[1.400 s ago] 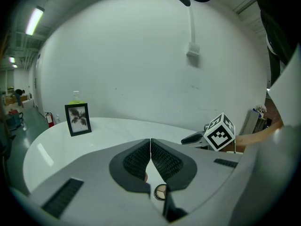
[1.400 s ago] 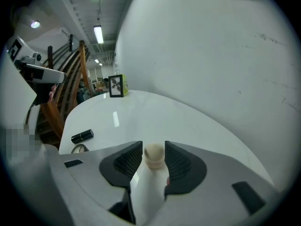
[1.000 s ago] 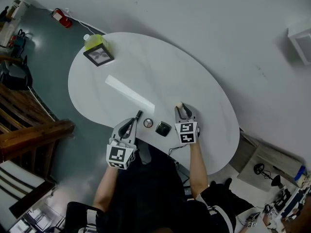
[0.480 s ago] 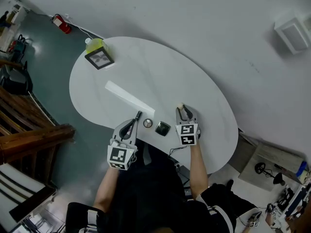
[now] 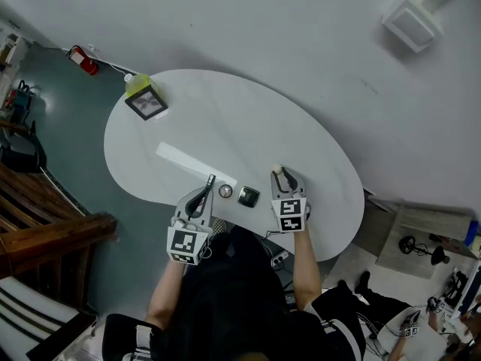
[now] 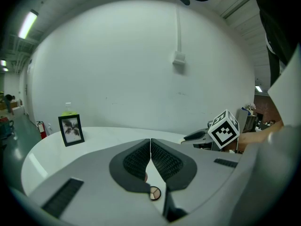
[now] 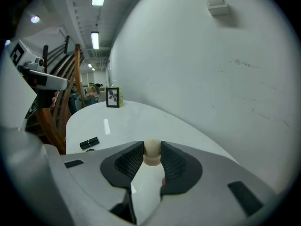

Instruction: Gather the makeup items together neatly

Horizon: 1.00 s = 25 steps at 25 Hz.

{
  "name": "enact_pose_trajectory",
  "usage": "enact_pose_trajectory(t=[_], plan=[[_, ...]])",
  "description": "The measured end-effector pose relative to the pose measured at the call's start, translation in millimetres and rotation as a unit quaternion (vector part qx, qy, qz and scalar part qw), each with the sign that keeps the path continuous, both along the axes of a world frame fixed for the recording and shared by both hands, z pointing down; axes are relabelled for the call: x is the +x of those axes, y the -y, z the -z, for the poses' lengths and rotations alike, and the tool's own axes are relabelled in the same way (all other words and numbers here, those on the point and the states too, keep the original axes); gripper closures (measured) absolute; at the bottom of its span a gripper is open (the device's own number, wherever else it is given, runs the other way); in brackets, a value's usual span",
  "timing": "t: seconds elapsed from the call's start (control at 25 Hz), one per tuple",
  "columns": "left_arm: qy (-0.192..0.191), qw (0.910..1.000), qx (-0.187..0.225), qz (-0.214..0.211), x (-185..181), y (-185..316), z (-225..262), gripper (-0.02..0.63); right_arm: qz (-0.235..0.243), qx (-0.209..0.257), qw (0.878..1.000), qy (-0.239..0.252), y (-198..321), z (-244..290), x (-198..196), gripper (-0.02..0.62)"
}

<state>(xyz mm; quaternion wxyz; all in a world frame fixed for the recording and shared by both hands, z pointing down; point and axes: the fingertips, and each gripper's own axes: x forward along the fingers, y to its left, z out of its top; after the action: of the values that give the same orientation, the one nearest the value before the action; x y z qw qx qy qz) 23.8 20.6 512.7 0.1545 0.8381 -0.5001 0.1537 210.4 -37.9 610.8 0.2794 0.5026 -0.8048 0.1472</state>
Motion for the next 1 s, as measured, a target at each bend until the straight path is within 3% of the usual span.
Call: enact_pose_trajectory(t=[0.56, 1.0], plan=[[-0.004, 0.9954, 0.011, -0.095, 28.7, -40.7, 5.7, 0.586, -0.098, 0.016, 0.995, 0.007, -89.7, 24.6, 34.9, 0.468], [-0.002, 0.9914, -0.011, -0.130, 46.4, -64.5, -15.1, 0.586, -0.120, -0.008, 0.993, 0.007, -128.1, -1.7, 42.1, 0.468]])
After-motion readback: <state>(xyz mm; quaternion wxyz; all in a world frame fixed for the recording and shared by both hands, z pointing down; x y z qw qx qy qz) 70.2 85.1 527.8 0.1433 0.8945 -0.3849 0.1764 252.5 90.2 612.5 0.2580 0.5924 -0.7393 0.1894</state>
